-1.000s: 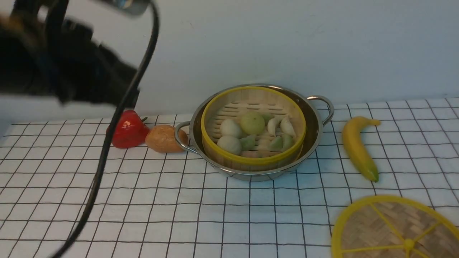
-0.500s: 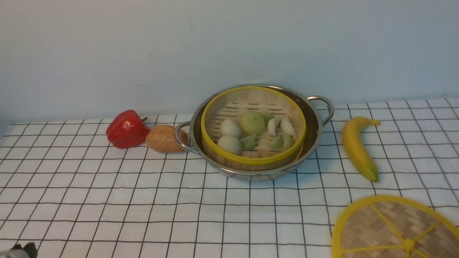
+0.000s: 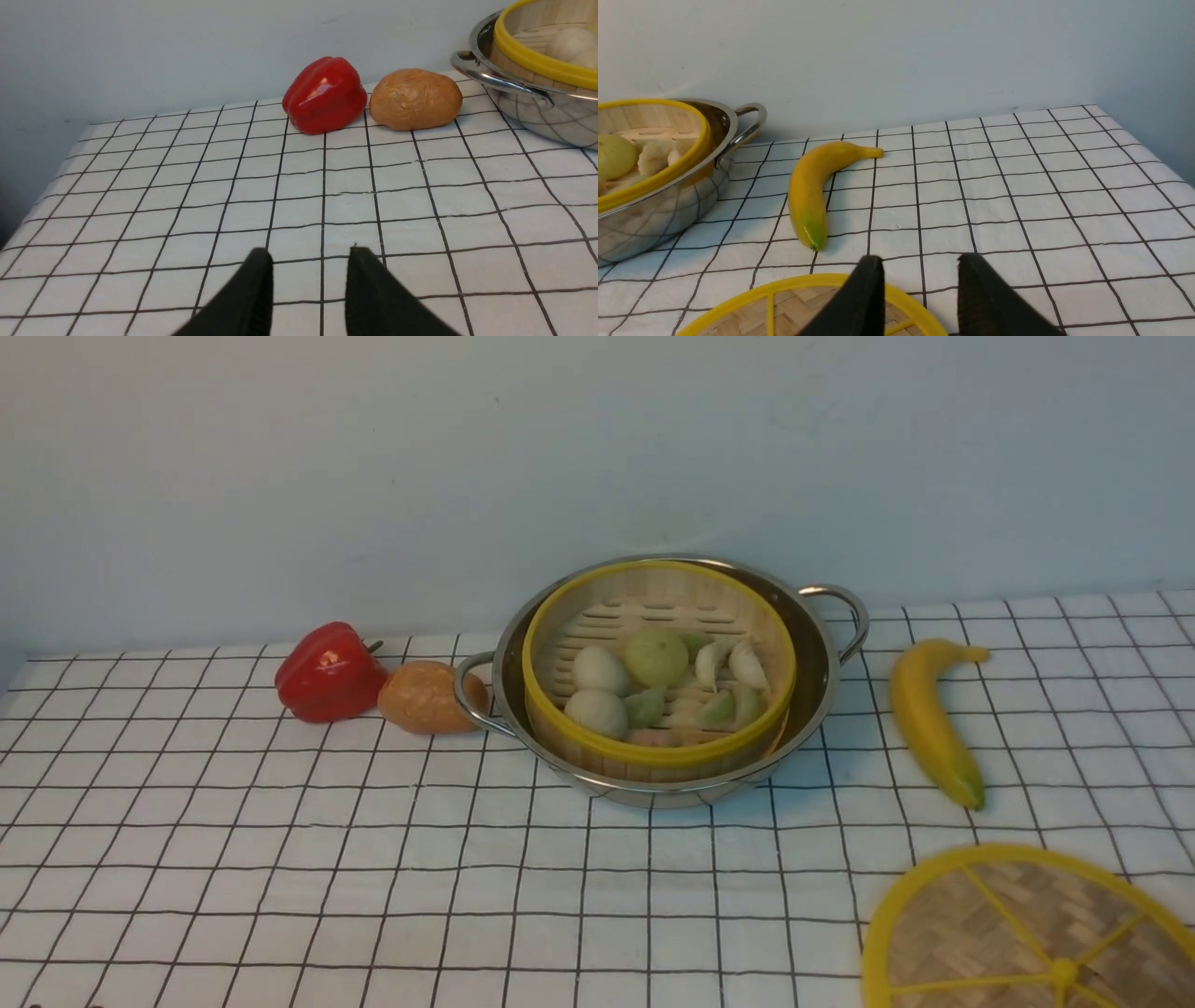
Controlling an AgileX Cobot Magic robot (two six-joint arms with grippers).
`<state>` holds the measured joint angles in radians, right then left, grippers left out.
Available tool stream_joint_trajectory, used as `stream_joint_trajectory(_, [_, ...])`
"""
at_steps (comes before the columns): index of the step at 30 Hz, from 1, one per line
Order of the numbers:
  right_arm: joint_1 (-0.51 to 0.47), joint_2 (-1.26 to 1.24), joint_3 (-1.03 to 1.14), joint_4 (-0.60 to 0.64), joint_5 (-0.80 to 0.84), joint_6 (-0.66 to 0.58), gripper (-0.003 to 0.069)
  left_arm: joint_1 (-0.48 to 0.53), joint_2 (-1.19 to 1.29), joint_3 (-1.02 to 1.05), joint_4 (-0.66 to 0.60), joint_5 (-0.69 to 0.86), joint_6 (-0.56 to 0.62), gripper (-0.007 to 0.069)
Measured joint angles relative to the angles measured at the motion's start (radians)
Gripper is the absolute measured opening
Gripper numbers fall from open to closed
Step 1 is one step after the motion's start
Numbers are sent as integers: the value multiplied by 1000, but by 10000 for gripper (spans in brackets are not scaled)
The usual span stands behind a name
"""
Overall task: Place the steamer in the pot on the white tablecloth, and put the lid on the steamer.
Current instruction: 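Move the gripper down to the bamboo steamer lid and grasp its center knob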
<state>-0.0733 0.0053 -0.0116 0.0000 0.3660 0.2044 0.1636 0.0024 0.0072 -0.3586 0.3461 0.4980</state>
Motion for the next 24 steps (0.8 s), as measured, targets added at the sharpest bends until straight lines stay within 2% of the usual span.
stream_joint_trajectory(5, [0,0,0,0,0,0,243,0,12,0,3,0,-2,233])
stream_joint_trajectory(9, [0,0,0,0,0,0,243,0,17,0,64,0,-56,242])
stream_joint_trajectory(14, [0,0,0,0,0,0,243,0,1,0,293,1,-294,243])
stream_joint_trajectory(16, [0,0,0,0,0,0,243,0,1,0,333,1,-361,243])
stream_joint_trajectory(24, [0,0,0,0,0,0,243,0,-2,0,359,-3,-402,243])
